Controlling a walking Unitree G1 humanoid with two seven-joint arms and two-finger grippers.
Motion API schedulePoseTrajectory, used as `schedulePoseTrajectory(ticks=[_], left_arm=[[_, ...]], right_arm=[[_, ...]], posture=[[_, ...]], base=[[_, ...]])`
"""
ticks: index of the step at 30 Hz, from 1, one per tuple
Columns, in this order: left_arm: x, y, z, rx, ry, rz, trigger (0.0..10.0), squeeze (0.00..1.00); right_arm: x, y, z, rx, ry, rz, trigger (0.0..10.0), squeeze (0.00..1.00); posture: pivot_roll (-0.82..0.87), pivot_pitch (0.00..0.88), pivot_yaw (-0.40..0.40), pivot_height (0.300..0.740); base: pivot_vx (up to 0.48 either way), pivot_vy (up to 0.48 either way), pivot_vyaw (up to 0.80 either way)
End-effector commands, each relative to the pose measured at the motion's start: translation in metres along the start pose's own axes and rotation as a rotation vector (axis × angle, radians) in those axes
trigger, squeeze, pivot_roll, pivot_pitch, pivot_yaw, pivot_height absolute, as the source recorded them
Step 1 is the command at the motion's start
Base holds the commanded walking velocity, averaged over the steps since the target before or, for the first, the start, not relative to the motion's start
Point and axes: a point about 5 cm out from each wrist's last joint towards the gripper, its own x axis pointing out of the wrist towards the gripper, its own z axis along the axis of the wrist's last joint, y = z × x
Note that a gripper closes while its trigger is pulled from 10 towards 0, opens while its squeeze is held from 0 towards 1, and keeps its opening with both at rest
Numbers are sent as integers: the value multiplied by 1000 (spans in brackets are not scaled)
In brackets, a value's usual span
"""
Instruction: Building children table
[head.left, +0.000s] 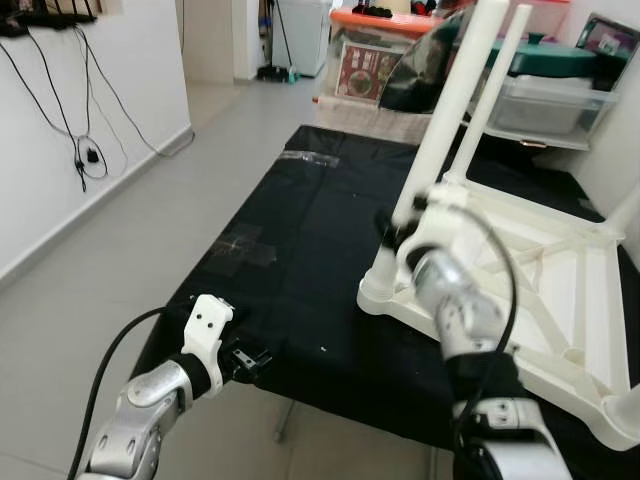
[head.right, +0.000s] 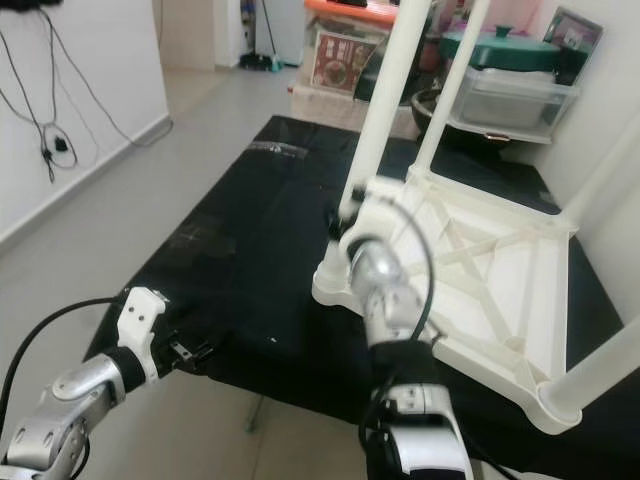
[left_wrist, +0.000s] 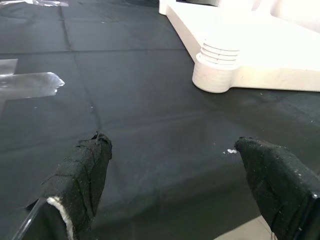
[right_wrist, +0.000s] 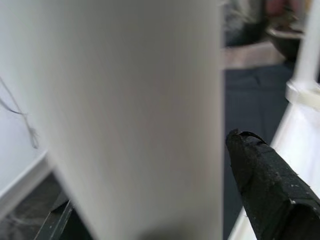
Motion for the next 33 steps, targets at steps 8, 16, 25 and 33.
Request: schedulePoseTrajectory(ticks=[8,16,25,33], left_arm=[[1,-1,-1,5,7,-6,10000,0],[0,-2,-1,5,9,-7,10000,0],[0,-1,-1,5,13,-11,10000,0],[0,-3,-2,1,14,-16,10000,0]], right_arm=[[-2,-6,31,-32,-35,497,10000,0],[-17,27,9,-135,5,821,0,0],[-3,15,-14,-182,10,435,0,0],[-20,-56,-43,-108,76,-399,0,0]], posture=[[99,0,-136,740],[116,0,-138,740],[102,0,-128,740],[101,0,-127,740]], base=[[0,0,0],[0,0,0],[0,0,0],[0,0,0]])
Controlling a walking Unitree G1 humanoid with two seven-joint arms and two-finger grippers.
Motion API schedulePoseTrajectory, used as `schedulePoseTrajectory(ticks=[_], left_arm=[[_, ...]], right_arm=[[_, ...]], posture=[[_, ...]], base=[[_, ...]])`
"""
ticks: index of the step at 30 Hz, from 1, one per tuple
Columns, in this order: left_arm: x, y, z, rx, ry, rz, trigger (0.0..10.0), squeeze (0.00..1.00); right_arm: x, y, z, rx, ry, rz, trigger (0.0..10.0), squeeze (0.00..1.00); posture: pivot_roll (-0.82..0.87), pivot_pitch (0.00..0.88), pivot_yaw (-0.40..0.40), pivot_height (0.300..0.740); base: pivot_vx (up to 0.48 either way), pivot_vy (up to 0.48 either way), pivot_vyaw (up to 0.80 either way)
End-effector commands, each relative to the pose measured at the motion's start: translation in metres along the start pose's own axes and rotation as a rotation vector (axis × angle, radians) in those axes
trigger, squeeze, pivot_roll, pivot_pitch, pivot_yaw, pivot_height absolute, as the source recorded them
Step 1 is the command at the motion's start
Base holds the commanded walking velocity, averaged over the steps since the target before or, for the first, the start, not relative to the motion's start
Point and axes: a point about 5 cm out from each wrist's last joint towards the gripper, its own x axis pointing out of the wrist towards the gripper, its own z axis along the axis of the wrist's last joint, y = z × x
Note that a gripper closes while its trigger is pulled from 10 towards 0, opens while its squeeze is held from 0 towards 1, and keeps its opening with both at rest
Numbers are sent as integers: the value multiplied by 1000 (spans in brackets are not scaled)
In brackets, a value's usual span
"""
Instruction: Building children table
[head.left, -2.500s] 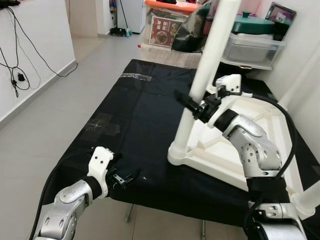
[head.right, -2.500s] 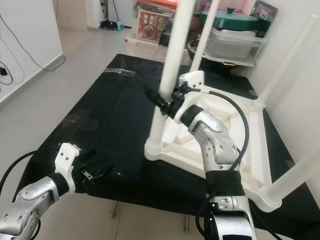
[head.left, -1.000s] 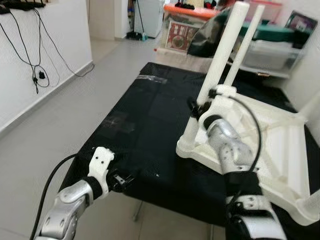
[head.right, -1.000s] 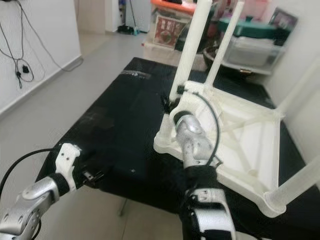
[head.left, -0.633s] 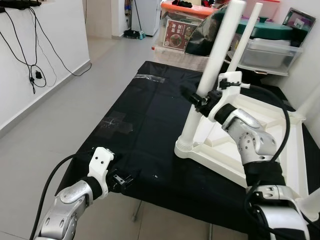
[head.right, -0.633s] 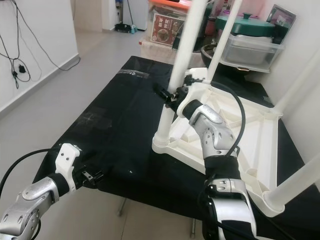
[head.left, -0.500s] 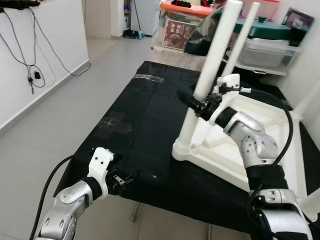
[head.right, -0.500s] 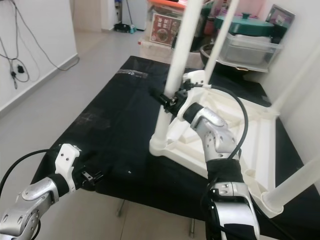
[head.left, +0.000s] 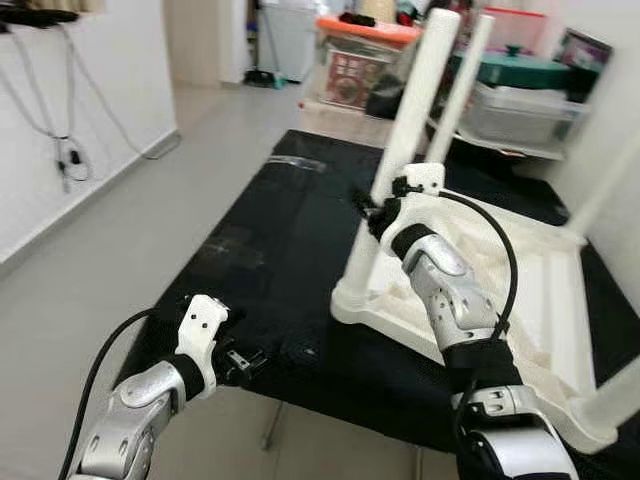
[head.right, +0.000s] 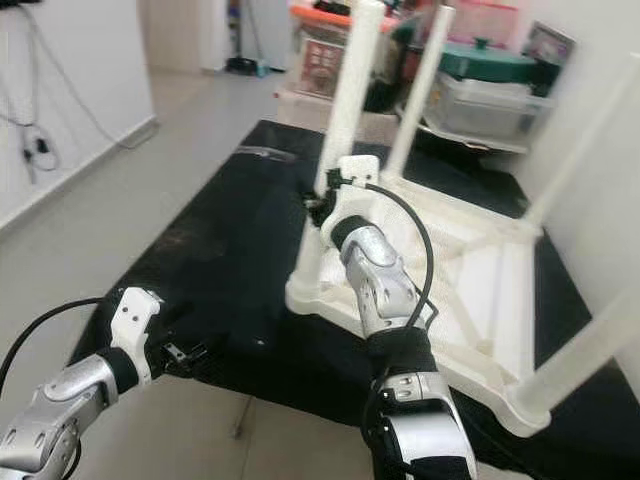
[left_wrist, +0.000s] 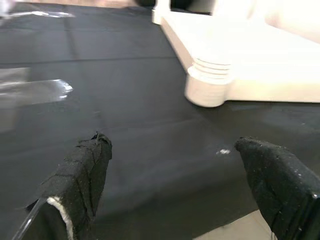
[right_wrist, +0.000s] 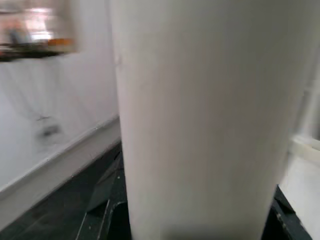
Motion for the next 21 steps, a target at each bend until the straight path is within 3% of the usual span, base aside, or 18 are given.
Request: schedulePoseTrajectory(ticks=[1,3,4,8,11,12,15,16,17,21], left_arm=[[1,-3,-2,0,13,-15,10000,0],[0,-3,-3,-1,14,-17,10000,0],[0,-3,-3,-1,15,-18,10000,0],[1,-3,-3,-2,17,-18,10000,0],[1,-3,-3,-3,16,-19,10000,0],[2,-3,-3,-4,16,-19,10000,0],[1,-3,-3,-5,16,-18,10000,0],[1,-3,-4,-5,16,-17,10000,0],[1,-3,-4,-5,17,-17,10000,0],[2,-3,-4,-6,16,-16,10000,0]], right_arm=[[-30,-56,-47,19,181,-431,0,0],[-37,-56,-52,25,199,-468,0,0],[-39,-48,-54,39,212,-445,10000,0],[-38,-30,-50,58,219,-404,10000,0],[-35,-25,-46,91,195,-379,10000,0],[-26,-16,-34,135,158,-299,10000,1000],[-19,-11,-21,146,130,-236,10000,1000],[-15,-10,-13,157,103,-190,10000,55],[-12,-12,-4,162,73,-146,10000,0],[-5,-12,12,171,41,36,10000,0]], posture=[[94,0,-124,740],[94,0,-124,740],[93,0,-123,740],[91,0,-122,740],[92,0,-123,740],[92,0,-124,740],[92,0,-124,740],[90,0,-124,740],[90,0,-124,740],[89,0,-133,740]], base=[[0,0,0],[0,0,0],[0,0,0],[0,0,0],[0,0,0],[0,0,0],[0,0,0],[0,0,0],[0,0,0],[0,0,0]])
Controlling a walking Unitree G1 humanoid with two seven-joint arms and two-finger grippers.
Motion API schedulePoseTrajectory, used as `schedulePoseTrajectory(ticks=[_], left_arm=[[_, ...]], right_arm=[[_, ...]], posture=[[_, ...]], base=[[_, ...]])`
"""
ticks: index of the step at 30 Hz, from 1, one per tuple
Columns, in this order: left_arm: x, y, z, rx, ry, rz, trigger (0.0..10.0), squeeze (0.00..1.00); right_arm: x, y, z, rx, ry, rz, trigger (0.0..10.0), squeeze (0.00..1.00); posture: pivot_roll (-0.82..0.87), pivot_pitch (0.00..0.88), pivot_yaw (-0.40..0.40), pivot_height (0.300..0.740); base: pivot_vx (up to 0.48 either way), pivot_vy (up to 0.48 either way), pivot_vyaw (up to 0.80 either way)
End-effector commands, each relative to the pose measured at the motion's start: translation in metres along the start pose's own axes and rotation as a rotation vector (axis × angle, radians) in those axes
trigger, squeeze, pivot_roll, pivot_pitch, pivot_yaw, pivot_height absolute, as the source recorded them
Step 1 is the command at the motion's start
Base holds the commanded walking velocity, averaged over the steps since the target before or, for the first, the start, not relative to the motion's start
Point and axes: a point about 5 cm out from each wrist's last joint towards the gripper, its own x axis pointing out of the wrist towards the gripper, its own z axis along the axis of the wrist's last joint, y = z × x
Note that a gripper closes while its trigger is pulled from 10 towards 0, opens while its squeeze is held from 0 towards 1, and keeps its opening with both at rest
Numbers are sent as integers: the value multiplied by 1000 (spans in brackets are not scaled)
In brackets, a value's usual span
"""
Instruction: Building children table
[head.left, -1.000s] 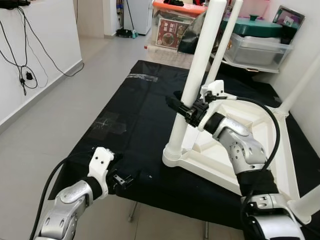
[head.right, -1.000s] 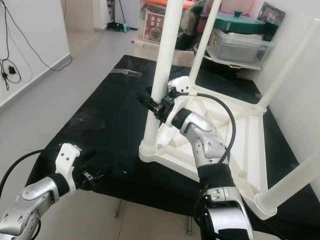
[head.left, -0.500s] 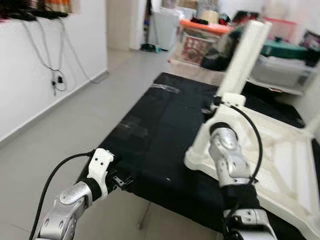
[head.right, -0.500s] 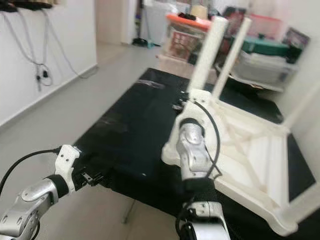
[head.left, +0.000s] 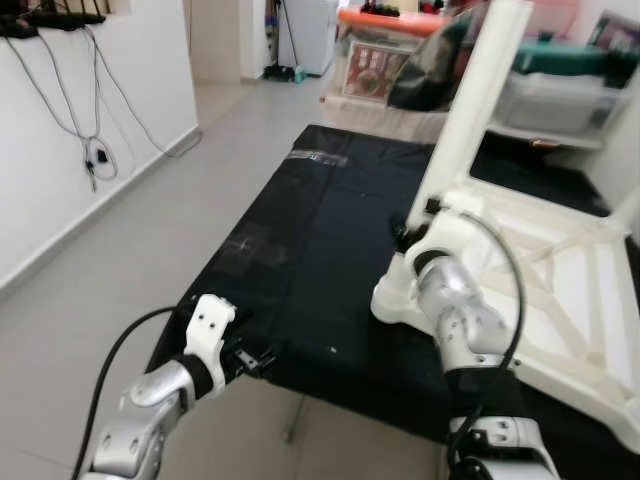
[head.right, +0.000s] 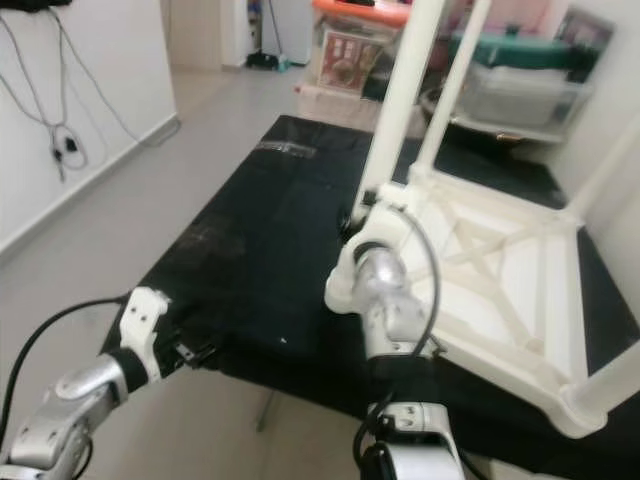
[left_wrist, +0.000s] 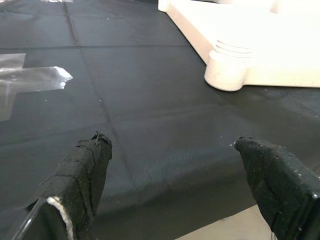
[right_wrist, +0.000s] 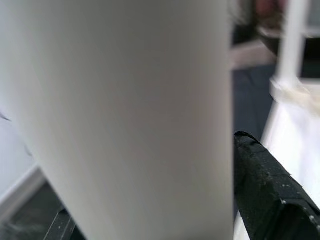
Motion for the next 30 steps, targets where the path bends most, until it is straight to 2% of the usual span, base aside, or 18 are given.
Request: schedulePoseTrajectory(ticks=[1,2,4,10,12,13,14,15,16,17,21,22,23,25,26,27,29,30], left_arm=[[2,-3,-3,-4,13,-13,10000,0],[3,-3,-3,-5,9,-12,10000,0],[3,-3,-3,-5,7,-11,10000,0],[3,-3,-3,-3,8,-11,10000,0],[4,-2,-2,0,5,-9,10000,0],[4,-2,-2,0,5,-9,10000,0],[4,-2,-2,0,4,-9,10000,0],[4,-2,-2,0,4,-9,10000,0],[4,-1,-2,1,4,-8,10000,0],[3,-2,-2,1,4,-9,10000,0],[3,-2,-3,-2,6,-11,10000,0],[3,-3,-4,-2,8,-13,10000,0],[3,-3,-4,-2,8,-13,10000,0],[2,-3,-4,-2,10,-15,10000,0],[2,-3,-4,-1,11,-16,10000,0],[3,-3,-4,-1,11,-18,10000,0],[4,-3,-4,-2,12,-21,10000,0],[4,-3,-4,-2,12,-21,10000,0]], right_arm=[[0,-1,0,20,15,50,10000,0],[2,4,11,29,-10,239,10000,0],[2,9,19,2,-33,386,10000,0],[2,16,16,-25,-9,510,10000,0],[-7,40,2,-90,22,721,10000,0],[-7,40,2,-90,22,721,10000,0],[-9,46,-3,-125,28,758,6745,0],[-9,46,-3,-125,28,758,6745,0],[-10,51,-7,-153,31,779,3412,0],[-8,52,-9,-155,29,750,0,0],[1,44,-15,-130,25,595,0,0],[6,34,-20,-124,52,468,0,0],[6,34,-20,-124,52,468,0,0],[15,1,-31,-163,125,64,0,0],[12,-24,-39,-170,159,-182,0,0],[6,-41,-47,-173,181,-349,0,0],[-12,-65,-63,-164,211,-555,0,0],[-12,-65,-63,-164,211,-555,0,0]], posture=[[89,0,-133,740],[95,0,-136,740],[95,0,-136,740],[101,0,-140,740],[115,0,-148,740],[115,0,-148,740],[117,0,-150,740],[117,0,-150,740],[117,0,-150,740],[119,0,-151,740],[119,0,-150,740],[113,0,-144,740],[113,0,-144,740],[107,0,-139,740],[101,0,-136,740],[101,0,-136,740],[102,0,-133,740],[102,0,-133,740]], base=[[0,0,0],[0,0,0],[0,0,0],[0,0,0],[0,0,0],[0,0,0],[0,0,0],[0,0,0],[0,0,0],[0,0,0],[0,0,0],[0,0,0],[0,0,0],[0,0,0],[0,0,0],[0,0,0],[0,0,0],[0,0,0]])
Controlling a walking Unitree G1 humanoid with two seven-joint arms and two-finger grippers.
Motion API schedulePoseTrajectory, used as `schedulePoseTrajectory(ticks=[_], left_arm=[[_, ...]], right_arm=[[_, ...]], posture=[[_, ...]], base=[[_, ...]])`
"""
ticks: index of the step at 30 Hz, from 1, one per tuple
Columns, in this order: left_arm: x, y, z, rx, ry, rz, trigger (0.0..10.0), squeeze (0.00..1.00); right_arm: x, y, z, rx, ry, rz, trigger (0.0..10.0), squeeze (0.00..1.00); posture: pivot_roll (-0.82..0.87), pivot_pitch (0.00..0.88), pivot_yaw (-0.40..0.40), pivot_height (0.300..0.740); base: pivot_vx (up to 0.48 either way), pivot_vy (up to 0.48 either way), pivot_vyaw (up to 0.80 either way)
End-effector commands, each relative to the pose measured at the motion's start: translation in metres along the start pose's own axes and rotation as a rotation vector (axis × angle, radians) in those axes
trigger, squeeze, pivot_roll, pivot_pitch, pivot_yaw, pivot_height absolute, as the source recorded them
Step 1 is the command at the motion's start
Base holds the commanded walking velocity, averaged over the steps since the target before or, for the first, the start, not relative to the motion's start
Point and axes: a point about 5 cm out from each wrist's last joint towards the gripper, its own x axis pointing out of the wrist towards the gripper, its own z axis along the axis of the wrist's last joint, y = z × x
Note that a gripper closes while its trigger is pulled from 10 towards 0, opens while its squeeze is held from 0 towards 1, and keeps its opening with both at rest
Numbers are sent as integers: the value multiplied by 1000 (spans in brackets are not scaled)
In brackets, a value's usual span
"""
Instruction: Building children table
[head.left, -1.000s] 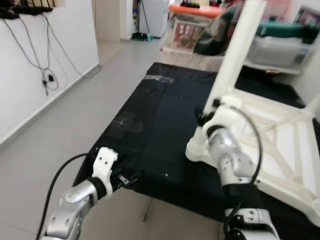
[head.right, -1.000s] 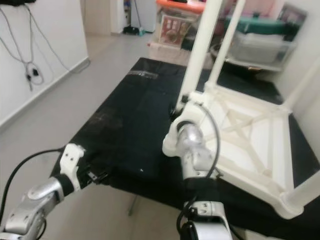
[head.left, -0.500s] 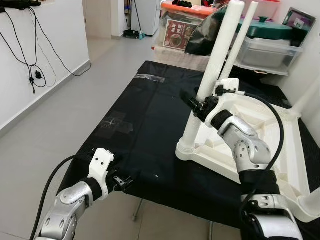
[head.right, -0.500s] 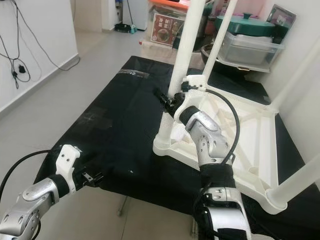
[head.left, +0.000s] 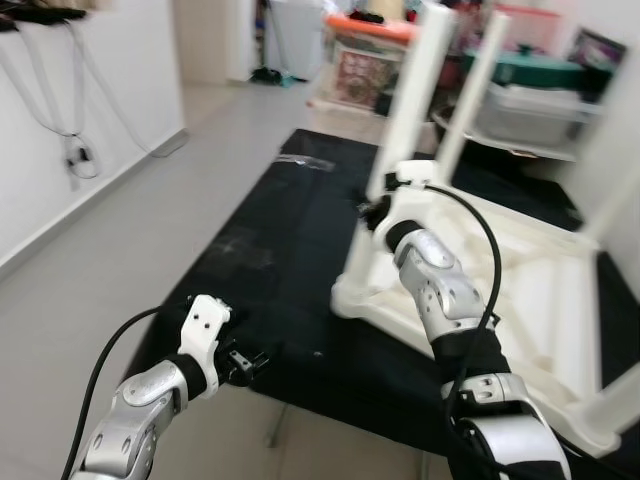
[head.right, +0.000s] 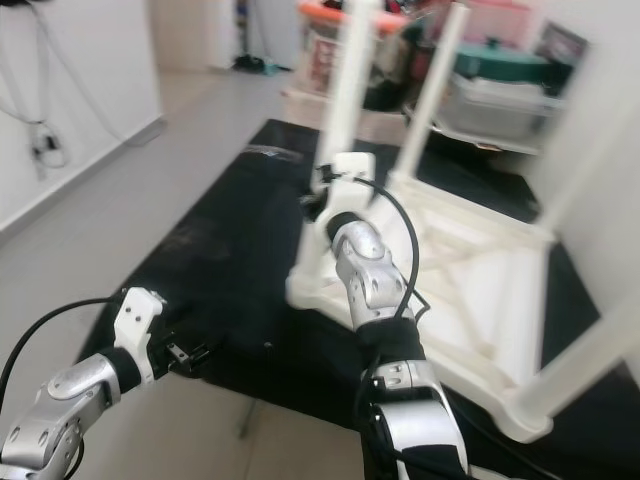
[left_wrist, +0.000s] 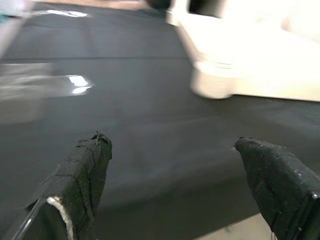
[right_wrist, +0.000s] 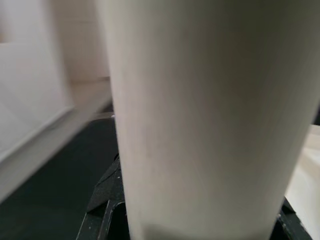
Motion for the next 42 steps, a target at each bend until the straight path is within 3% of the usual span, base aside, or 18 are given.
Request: schedulePoseTrajectory(ticks=[1,2,3,4,6,8,9,13,14,17,18,29,30,32,33,39,40,42], left_arm=[[3,-3,-3,0,11,-13,10000,0],[3,-3,-2,0,10,-15,10000,0],[3,-3,-2,0,10,-16,10000,0],[3,-3,-2,0,10,-17,10000,0],[2,-3,-2,-1,12,-18,10000,0],[2,-3,-3,-2,14,-20,10000,0],[2,-4,-3,-2,16,-21,10000,0],[2,-4,-3,-3,16,-23,10000,0],[2,-3,-3,-2,16,-23,10000,0],[2,-3,-3,-1,16,-22,10000,0],[2,-3,-3,-2,15,-20,10000,0],[5,-4,-3,-3,10,-23,10000,0],[5,-3,-3,-2,9,-22,10000,0],[4,-3,-2,-2,8,-21,10000,0],[4,-4,-2,-2,8,-19,10000,0],[3,-5,-4,-6,10,-19,10000,0],[3,-6,-4,-8,12,-19,10000,0],[2,-6,-5,-9,13,-20,10000,0]], right_arm=[[-8,-47,-54,-34,211,-250,0,0],[-14,-48,-58,-27,213,-282,2588,0],[-19,-45,-61,-19,222,-290,2588,0],[-23,-43,-63,-13,229,-295,7961,0],[-26,-35,-63,9,232,-262,10000,0],[-27,-25,-61,60,224,-196,10000,0],[-28,-17,-54,124,188,-132,10000,1000],[-23,2,-28,211,108,27,10000,1000],[-19,9,-16,210,93,110,10000,624],[-17,16,-4,205,81,186,10000,624],[-19,20,15,233,16,346,10000,0],[-41,44,57,50,-168,1002,10000,0],[-44,51,52,42,-157,1039,7255,0],[-45,55,48,41,-146,1065,7255,0],[-46,62,39,45,-110,1071,0,0],[-25,54,17,35,-6,756,0,0],[-11,32,4,35,49,458,0,0],[-5,14,-5,30,85,261,0,0]], posture=[[102,0,-133,740],[96,0,-129,740],[95,0,-128,740],[94,0,-126,740],[90,0,-123,740],[90,0,-123,740],[89,0,-120,740],[88,0,-118,740],[86,0,-118,740],[84,0,-120,740],[83,0,-123,740],[97,0,-129,740],[100,0,-132,740],[100,0,-132,740],[107,0,-135,740],[96,0,-130,740],[90,0,-128,740],[89,0,-128,740]], base=[[0,0,0],[0,0,0],[0,0,0],[0,0,0],[0,0,0],[0,0,0],[0,0,0],[0,0,0],[0,0,0],[0,0,0],[0,0,0],[0,0,0],[0,0,0],[0,0,0],[0,0,0],[0,0,0],[0,0,0],[0,0,0]])
